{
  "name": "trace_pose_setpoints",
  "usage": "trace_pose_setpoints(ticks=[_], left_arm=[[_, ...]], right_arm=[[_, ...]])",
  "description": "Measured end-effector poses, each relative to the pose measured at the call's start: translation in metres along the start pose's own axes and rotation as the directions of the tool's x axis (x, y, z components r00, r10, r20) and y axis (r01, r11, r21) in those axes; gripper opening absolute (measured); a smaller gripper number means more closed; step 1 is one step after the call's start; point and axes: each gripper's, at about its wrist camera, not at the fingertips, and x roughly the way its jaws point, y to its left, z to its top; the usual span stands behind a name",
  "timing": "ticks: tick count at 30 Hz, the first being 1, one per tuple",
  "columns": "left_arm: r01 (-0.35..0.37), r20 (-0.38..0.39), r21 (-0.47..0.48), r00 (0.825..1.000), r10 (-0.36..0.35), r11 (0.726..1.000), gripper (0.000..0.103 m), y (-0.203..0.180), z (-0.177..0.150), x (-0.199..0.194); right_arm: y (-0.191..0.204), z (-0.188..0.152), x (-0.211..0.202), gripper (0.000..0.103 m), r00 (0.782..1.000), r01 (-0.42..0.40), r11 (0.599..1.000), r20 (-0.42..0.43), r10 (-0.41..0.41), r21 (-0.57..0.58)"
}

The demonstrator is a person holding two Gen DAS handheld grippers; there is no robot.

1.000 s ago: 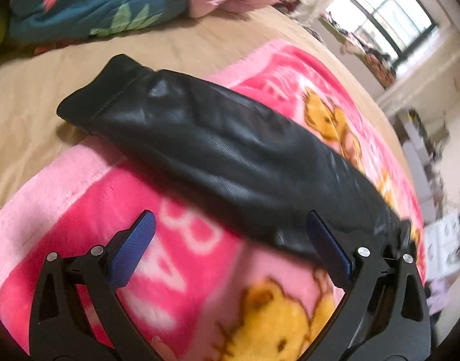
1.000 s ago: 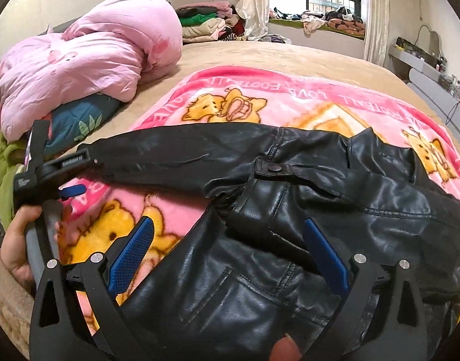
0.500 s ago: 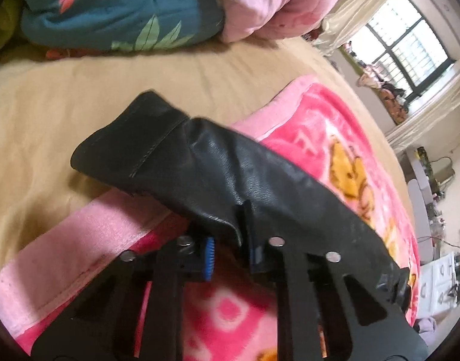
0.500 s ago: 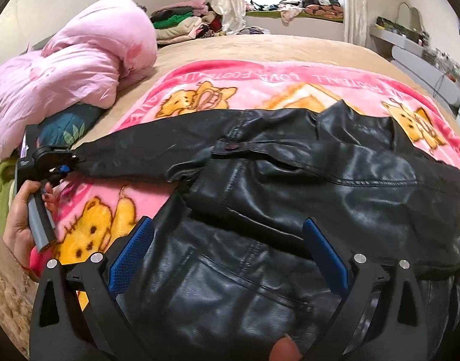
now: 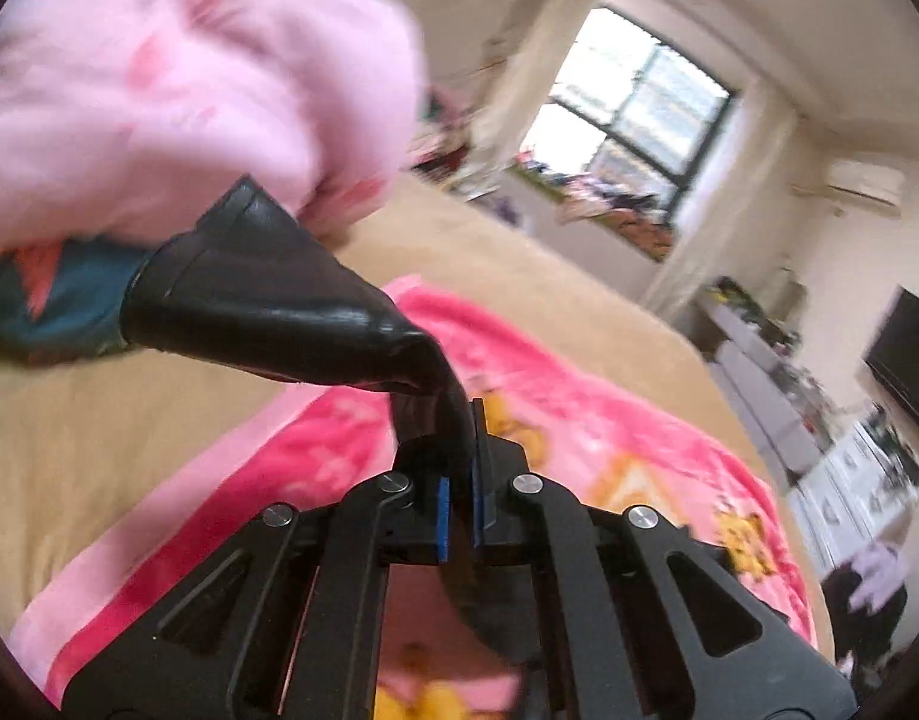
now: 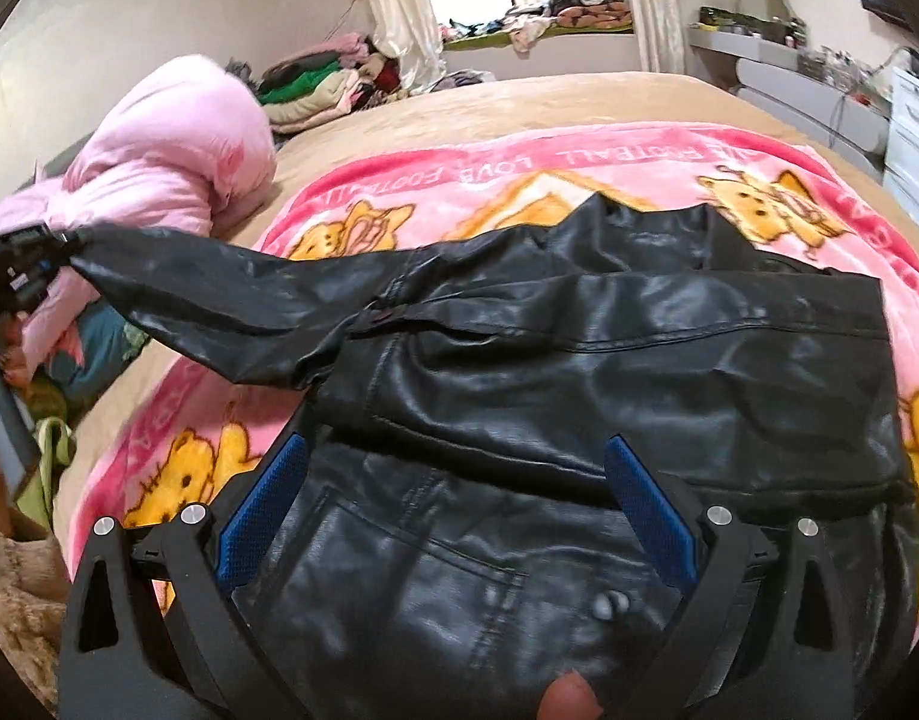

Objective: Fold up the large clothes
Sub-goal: 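Fold the held sleeve across the jacket front with the left tool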

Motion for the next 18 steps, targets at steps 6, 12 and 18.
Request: trace_pose_setpoints(ticks=[6,12,18], left_arm=[[0.123,0.003,0.154,0.992,-0.125,0.980,0.000,-0.095,-0.007,-0.019],[0.246,-0.081,0.307,0.969,-0.232,0.920,0.000,-0.184,-0.045,-0.015],[0.352,-0.196,0.444,0.935,-0.295,0.824,0.000,-0.241,-0.106,0.001]], right_arm=[[-0.038,-0.002,-0.030,0.098,0.999,0.015,0.997,0.051,-0.018,0.076],[-0.084,-0.005,-0.060,0.098,0.992,0.064,0.984,0.100,-0.081,0.166],[-0.138,-0.012,-0.094,0.098,0.977,0.115,0.949,0.139,-0.161,0.293]])
